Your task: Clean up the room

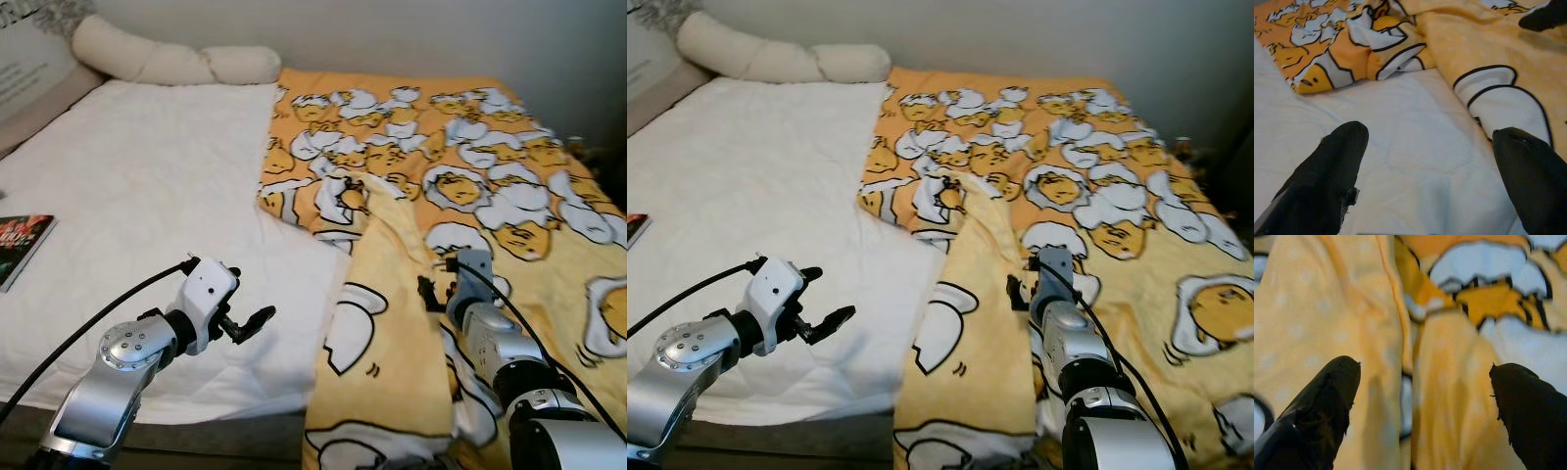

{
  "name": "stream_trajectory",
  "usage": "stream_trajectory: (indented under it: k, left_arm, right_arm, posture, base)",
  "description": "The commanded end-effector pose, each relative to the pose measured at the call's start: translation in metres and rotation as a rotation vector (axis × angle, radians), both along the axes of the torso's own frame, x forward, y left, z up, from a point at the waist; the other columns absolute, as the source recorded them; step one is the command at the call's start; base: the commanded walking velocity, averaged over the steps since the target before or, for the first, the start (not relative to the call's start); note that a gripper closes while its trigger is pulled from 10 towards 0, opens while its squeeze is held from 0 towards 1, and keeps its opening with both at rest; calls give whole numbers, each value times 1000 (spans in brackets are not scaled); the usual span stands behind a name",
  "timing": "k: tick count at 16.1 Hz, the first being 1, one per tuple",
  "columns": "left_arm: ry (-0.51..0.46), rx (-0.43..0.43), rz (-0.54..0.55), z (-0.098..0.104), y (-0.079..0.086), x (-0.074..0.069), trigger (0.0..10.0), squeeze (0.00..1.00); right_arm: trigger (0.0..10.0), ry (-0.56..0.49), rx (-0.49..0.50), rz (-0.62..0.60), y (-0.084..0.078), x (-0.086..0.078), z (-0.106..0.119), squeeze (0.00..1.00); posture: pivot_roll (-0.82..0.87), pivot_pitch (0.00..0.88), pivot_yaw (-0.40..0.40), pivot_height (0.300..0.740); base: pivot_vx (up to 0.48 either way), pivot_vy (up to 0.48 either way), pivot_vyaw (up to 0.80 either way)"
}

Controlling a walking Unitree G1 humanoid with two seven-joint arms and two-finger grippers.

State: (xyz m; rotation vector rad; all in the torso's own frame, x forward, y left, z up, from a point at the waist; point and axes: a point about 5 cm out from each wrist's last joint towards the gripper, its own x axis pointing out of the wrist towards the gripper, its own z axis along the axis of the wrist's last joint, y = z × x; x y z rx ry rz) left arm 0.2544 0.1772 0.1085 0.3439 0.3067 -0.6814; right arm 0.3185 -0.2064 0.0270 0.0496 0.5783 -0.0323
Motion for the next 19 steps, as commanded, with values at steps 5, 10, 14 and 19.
stream_trajectory:
  k: [5,10,14,19]
  left_arm:
    - [0,-2,-4,1,-1,4,10000,769]
    - [-2,0,2,1,0,5,10000,773]
    - [23,-3,-36,-1,-1,2,10000,773]
    - [33,-3,-58,0,-1,2,10000,773]
  right_arm:
    - [10000,27,147,111,18,2,0,0]
    - [10000,65,115,104,19,0,-5,0]
    - [5922,75,95,60,12,-2,-7,0]
    - [0,58,123,75,15,-1,-6,0]
  posture:
    - [116,0,-1,740]
    - [123,0,-5,740]
    - [119,0,4,740]
    - [115,0,11,740]
  base:
    - [0,0,0]
    - [0,0,0]
    - [0,0,0]
    - [0,0,0]
